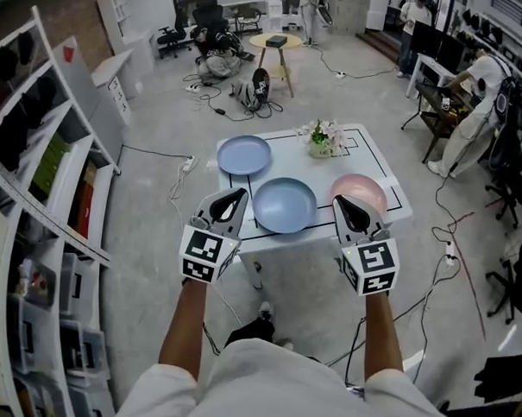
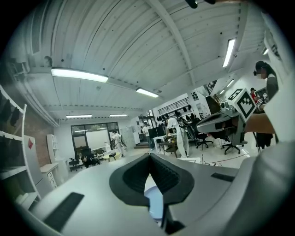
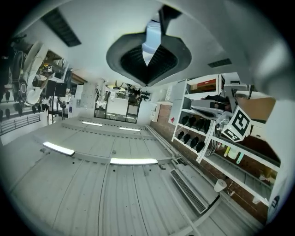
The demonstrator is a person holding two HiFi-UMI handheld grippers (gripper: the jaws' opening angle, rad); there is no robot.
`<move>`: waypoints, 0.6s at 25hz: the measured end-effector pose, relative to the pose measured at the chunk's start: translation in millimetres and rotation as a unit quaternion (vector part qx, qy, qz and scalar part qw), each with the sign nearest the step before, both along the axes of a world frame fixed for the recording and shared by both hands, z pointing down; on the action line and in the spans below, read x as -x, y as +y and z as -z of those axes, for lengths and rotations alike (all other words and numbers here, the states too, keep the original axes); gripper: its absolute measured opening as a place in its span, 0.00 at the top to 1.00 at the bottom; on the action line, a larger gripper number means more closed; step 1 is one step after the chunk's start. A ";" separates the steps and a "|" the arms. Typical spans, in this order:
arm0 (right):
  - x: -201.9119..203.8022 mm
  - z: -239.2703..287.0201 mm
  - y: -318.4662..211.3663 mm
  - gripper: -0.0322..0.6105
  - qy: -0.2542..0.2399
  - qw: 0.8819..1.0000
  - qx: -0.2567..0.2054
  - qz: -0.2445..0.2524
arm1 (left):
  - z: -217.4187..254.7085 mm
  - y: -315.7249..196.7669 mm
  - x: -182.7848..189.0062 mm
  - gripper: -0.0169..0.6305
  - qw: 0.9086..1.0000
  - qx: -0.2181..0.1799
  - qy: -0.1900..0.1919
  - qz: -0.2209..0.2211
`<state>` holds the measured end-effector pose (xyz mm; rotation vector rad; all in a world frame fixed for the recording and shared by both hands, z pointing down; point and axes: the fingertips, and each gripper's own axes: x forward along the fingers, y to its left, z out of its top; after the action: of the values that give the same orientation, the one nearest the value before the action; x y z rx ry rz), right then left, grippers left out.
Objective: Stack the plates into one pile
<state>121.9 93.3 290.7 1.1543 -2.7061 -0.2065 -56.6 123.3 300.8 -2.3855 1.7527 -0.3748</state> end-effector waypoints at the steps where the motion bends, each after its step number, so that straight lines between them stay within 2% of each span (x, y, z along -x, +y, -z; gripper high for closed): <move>1: 0.9 -2.2 -5.7 0.93 -0.007 1.000 0.002 0.003 | -1.5 -4.8 3.0 0.95 1.000 0.001 0.001 0.003; 8: 20.8 -13.2 -63.9 0.93 -0.018 0.999 0.023 0.013 | -23.5 -63.1 30.2 0.95 1.000 0.010 0.015 0.013; 15: 69.3 -32.9 -167.2 0.93 0.034 0.999 0.026 0.030 | -45.1 -174.2 79.8 0.95 0.999 0.018 0.041 0.029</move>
<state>52.6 -73.9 323.6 1.0339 -2.6716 -0.1810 -136.4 -50.8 345.9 -2.4116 1.8692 -0.3213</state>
